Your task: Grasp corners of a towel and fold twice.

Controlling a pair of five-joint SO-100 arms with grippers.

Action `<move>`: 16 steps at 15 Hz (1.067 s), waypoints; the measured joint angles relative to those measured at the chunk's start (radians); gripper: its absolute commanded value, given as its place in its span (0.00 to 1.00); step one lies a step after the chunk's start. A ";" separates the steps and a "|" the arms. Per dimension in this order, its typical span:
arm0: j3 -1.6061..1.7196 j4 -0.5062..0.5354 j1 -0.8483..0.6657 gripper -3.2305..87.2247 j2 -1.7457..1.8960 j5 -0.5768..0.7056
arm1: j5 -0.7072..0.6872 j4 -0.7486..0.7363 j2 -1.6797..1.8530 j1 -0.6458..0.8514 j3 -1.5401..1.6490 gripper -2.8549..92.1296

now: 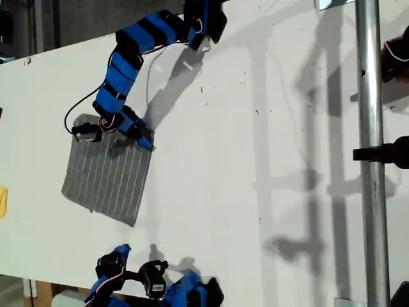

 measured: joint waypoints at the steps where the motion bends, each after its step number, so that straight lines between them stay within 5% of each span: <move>1: 0.000 -0.005 0.000 0.00 0.000 0.003 | 0.000 0.000 -0.002 0.000 0.000 0.43; 8: 0.006 -0.018 -0.009 0.00 -0.002 0.003 | -0.003 0.153 0.127 0.003 -0.002 0.43; 14: 0.029 -0.020 -0.009 0.00 -0.003 0.009 | -0.021 -0.026 -0.012 0.000 -0.051 0.42; 16: 0.035 -0.020 -0.009 0.00 -0.003 0.009 | -0.025 -0.048 -0.060 -0.003 -0.077 0.34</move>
